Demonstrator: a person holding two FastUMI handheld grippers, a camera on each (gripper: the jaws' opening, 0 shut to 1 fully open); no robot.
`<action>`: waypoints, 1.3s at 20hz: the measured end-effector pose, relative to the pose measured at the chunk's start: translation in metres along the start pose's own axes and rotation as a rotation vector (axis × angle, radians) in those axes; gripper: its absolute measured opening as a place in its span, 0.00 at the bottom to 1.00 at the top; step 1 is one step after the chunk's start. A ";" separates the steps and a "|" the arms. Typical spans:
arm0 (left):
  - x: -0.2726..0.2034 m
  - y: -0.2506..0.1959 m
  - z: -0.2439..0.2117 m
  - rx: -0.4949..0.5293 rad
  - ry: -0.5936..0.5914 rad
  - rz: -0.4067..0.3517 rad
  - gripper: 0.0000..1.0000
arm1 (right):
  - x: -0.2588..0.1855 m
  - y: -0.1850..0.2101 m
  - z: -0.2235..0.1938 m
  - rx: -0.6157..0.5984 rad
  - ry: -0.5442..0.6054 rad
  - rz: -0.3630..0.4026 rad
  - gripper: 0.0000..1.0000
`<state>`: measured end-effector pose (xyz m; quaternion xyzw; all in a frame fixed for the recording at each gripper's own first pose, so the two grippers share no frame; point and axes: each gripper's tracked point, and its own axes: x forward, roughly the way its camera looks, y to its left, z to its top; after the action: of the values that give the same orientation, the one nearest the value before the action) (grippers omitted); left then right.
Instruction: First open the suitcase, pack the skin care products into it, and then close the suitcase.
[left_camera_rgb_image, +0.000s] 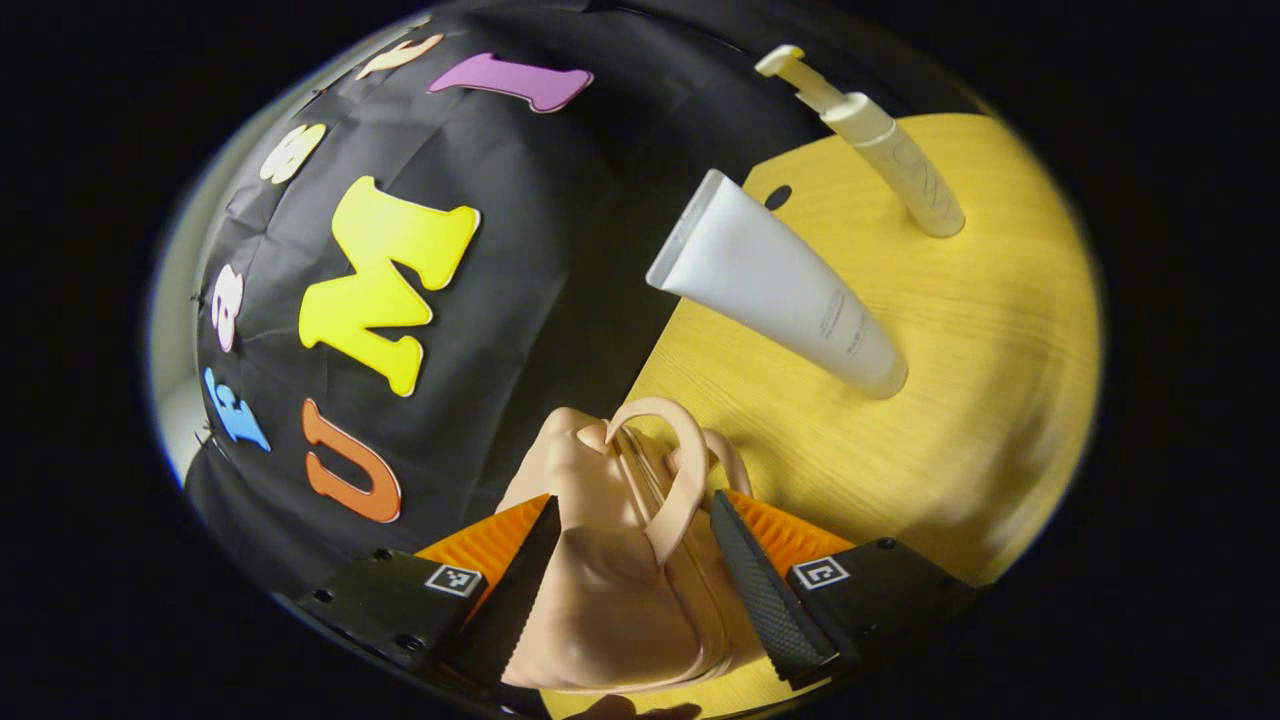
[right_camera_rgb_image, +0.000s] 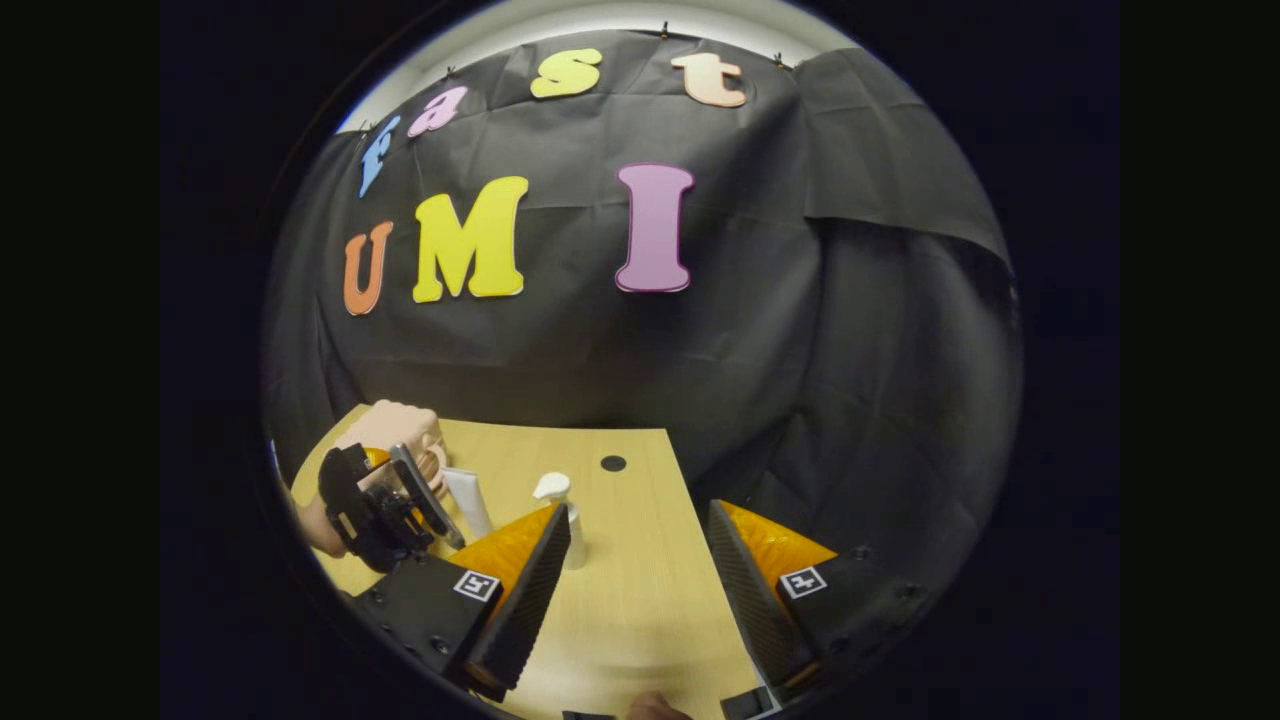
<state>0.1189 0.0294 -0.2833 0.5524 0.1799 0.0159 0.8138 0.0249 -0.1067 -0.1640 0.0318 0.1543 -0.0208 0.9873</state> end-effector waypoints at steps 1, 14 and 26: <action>0.006 0.001 0.002 0.036 0.009 0.011 0.95 | 0.002 -0.002 -0.003 -0.007 0.001 0.006 0.83; 0.035 -0.014 -0.009 0.350 0.108 -0.032 0.18 | 0.011 0.006 -0.015 -0.087 0.017 0.156 0.82; 0.029 0.011 -0.006 0.299 0.054 -0.016 0.03 | -0.012 0.053 0.008 -0.131 -0.019 0.101 0.83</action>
<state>0.1463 0.0454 -0.2834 0.6653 0.2063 -0.0026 0.7175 0.0189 -0.0536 -0.1503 -0.0252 0.1443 0.0391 0.9884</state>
